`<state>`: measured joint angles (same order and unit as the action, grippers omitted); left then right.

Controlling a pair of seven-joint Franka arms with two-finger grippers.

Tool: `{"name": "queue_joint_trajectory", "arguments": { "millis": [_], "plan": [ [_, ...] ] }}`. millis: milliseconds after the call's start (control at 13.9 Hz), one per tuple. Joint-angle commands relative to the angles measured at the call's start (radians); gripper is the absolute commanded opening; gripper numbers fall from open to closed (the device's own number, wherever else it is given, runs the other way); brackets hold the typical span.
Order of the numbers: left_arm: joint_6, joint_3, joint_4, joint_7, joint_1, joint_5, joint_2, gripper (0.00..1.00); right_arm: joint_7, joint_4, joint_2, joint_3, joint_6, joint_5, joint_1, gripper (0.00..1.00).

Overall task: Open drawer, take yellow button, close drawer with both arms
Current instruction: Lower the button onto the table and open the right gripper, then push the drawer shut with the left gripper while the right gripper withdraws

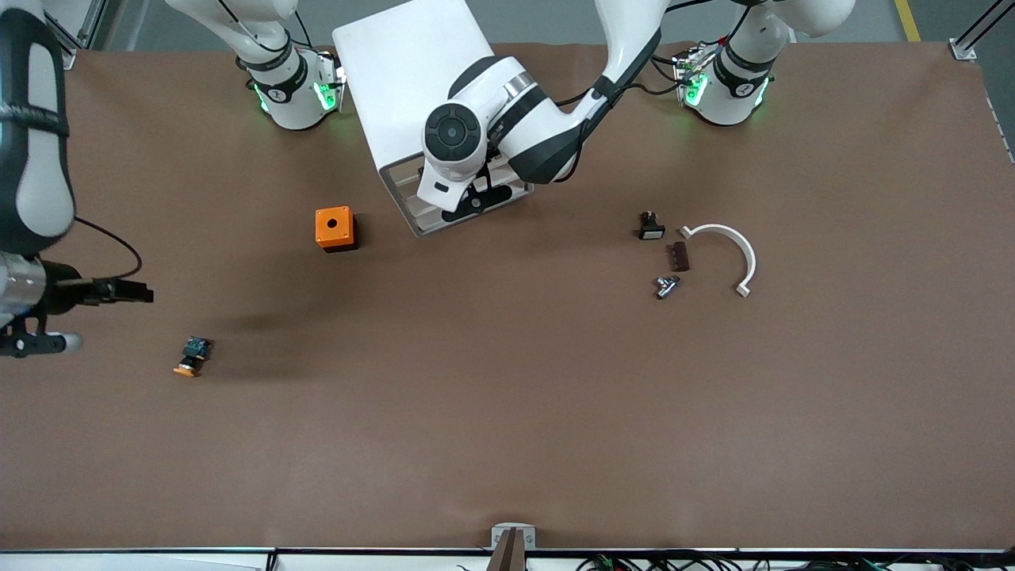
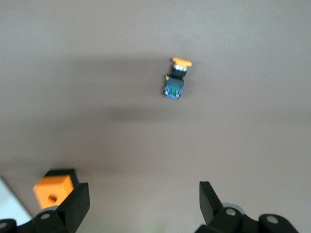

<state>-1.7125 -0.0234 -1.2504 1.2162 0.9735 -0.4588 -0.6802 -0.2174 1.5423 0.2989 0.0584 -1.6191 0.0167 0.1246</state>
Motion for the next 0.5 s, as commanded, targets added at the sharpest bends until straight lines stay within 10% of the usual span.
{"name": "queue_joint_trajectory", "arguments": {
  "millis": [0, 430],
  "plan": [
    [-0.004, -0.001, -0.012, 0.006, 0.010, -0.055, -0.002, 1.00, 0.016, 0.012, -0.111, 0.000, 0.062, 0.003, -0.005, 1.00],
    [-0.006, -0.039, -0.001, -0.009, -0.016, -0.008, 0.011, 1.00, 0.147, -0.005, -0.119, -0.002, 0.076, 0.003, -0.075, 1.00]
  ]
}}
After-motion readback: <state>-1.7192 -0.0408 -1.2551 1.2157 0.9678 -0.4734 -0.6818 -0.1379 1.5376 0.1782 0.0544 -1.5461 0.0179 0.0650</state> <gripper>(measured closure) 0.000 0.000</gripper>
